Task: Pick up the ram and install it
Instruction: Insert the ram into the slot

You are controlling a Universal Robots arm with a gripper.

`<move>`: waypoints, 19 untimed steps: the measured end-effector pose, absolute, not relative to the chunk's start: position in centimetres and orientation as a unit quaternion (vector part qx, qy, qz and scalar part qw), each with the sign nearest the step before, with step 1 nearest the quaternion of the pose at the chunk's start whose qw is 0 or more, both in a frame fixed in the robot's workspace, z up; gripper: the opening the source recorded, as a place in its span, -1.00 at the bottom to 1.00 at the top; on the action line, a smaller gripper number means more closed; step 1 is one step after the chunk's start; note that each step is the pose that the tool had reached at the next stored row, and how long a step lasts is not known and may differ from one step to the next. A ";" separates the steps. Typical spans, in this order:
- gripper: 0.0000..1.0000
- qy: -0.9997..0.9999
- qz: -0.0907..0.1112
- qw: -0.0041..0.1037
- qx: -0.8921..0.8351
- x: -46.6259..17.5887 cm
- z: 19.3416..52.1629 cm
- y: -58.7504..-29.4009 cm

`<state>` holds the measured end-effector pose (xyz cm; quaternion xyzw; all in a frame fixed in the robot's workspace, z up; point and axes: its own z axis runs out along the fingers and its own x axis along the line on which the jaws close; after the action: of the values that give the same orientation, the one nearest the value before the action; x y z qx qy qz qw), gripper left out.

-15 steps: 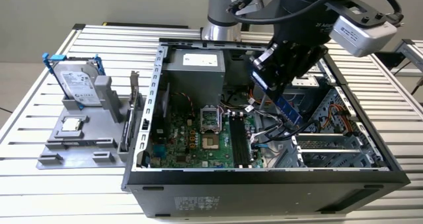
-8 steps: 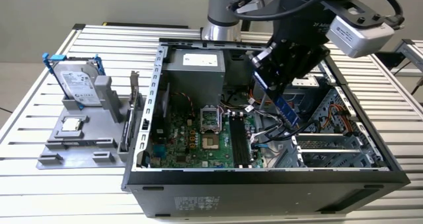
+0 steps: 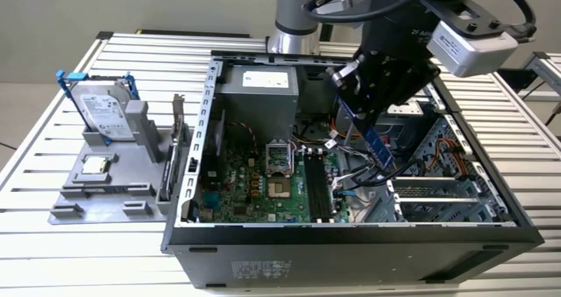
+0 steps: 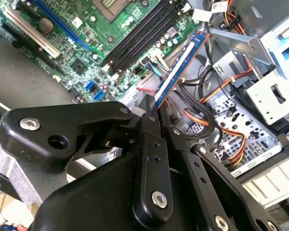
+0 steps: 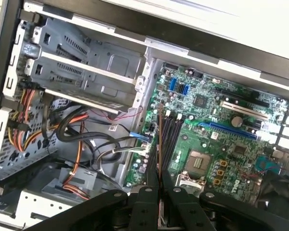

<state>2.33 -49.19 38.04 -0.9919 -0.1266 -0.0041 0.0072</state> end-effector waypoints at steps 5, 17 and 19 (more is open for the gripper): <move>-1.00 -0.101 -0.004 0.007 -0.995 2.3 38.0 -49.2; -1.00 -0.041 -0.005 0.007 -0.999 2.3 38.0 -49.2; -1.00 -0.032 -0.005 0.007 -0.999 2.3 38.0 -49.2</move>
<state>2.33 -49.19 38.04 -0.9995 -0.0317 -0.0048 0.0068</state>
